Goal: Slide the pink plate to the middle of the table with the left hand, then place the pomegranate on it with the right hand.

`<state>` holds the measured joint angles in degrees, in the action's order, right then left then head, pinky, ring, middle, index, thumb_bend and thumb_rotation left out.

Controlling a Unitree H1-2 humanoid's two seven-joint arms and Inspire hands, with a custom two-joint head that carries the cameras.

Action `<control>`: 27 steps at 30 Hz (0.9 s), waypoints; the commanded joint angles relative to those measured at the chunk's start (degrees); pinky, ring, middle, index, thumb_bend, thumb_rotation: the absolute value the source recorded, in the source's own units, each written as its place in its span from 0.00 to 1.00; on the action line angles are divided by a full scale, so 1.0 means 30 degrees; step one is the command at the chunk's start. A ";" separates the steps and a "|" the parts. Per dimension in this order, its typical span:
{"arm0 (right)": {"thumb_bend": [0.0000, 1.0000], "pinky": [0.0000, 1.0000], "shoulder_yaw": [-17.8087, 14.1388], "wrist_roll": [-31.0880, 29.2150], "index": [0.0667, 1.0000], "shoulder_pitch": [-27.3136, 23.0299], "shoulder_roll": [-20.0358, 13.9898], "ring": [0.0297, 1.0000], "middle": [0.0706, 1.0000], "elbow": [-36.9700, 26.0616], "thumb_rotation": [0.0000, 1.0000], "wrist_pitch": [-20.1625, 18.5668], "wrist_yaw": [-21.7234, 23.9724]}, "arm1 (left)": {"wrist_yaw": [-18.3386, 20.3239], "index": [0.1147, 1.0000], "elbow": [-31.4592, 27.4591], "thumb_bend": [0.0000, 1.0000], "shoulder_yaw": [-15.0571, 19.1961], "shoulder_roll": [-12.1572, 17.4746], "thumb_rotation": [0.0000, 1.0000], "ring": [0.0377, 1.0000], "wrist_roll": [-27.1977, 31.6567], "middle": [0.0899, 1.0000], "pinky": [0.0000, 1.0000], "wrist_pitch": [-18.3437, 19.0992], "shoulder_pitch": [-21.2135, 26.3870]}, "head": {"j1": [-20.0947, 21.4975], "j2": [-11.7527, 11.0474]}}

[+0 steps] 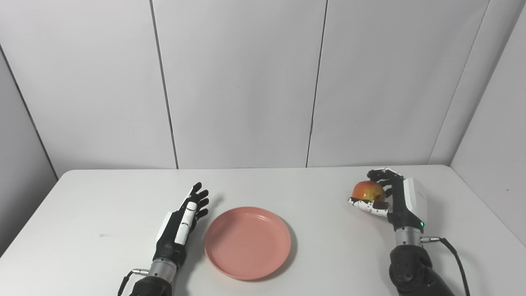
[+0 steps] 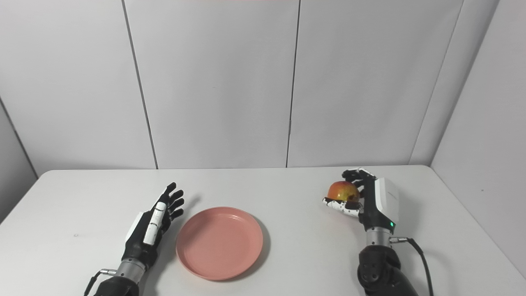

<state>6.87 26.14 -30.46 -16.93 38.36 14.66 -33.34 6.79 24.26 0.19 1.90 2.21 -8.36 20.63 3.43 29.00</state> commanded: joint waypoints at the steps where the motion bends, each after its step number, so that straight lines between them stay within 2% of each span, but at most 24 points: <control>1: 0.52 0.35 -0.0165 -0.0049 0.50 -0.0428 -0.0105 0.42 0.40 -0.1511 0.00 0.0489 0.0467 | -0.0268 0.92 0.0362 0.56 -0.0248 -0.0443 1.00 0.92 -0.0127 0.92 0.90 -0.0480 -0.0508 | -0.0053 -0.0004; 9: 0.52 0.36 -0.0145 -0.0362 0.50 0.0485 0.0547 0.42 0.40 -0.4557 0.00 0.0387 0.2486 | -0.0744 0.92 0.0105 0.56 -0.0364 -0.0683 1.00 0.92 -0.0676 0.92 0.89 -0.0121 -0.0540 | -0.0103 0.0015; 16: 0.52 0.40 -0.0104 -0.0565 0.49 0.1185 0.0992 0.46 0.42 -0.6145 0.00 0.0983 0.3781 | -0.1196 0.93 -0.0028 0.55 -0.0686 -0.0885 1.00 0.92 -0.1151 0.93 0.90 0.0034 -0.0563 | -0.0351 -0.0027; 24: 0.52 0.37 0.0646 -0.0301 0.50 0.1925 0.1749 0.43 0.41 -0.8358 0.00 0.0767 0.5239 | -0.1576 0.92 -0.0155 0.56 -0.0936 -0.0994 1.00 0.92 -0.1544 0.92 0.89 0.0122 -0.0600 | -0.0643 0.0022; 27: 0.52 0.38 0.1414 -0.0120 0.50 0.1928 0.2456 0.43 0.41 -0.8482 0.00 0.1277 0.5731 | -0.1745 0.91 -0.0311 0.55 -0.0911 -0.1095 1.00 0.91 -0.1662 0.92 0.88 0.0320 -0.0651 | -0.0710 0.0045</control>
<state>10.21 25.39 -22.84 -10.54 15.01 15.25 -16.70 2.09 22.92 -2.15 -0.56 -2.62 -7.52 20.02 1.32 29.09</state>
